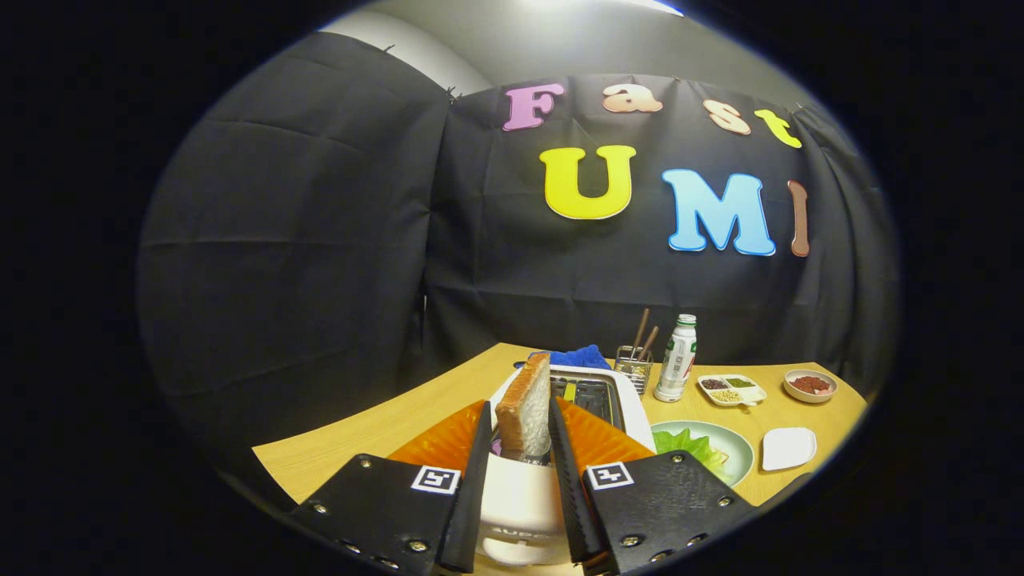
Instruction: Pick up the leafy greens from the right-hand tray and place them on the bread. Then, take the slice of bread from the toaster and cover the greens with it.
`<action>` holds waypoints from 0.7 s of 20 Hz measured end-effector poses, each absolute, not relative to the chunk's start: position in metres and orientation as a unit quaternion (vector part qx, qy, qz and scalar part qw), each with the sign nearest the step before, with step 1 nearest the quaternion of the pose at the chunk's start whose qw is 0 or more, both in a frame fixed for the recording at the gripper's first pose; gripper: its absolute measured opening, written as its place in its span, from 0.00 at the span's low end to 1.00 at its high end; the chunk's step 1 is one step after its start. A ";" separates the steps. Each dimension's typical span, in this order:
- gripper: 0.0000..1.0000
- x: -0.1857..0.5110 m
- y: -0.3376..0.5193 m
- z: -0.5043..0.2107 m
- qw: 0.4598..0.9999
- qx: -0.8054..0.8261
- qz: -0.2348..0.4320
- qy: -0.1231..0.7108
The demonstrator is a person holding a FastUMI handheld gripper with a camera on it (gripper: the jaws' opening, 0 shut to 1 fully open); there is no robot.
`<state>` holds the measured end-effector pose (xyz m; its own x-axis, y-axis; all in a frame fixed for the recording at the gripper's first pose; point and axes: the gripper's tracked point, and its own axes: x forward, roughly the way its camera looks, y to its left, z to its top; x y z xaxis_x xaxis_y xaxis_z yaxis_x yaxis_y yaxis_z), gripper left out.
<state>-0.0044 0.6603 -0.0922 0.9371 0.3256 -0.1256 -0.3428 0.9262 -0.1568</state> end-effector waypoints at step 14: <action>0.06 0.017 0.657 -0.075 0.984 -0.051 0.155 0.065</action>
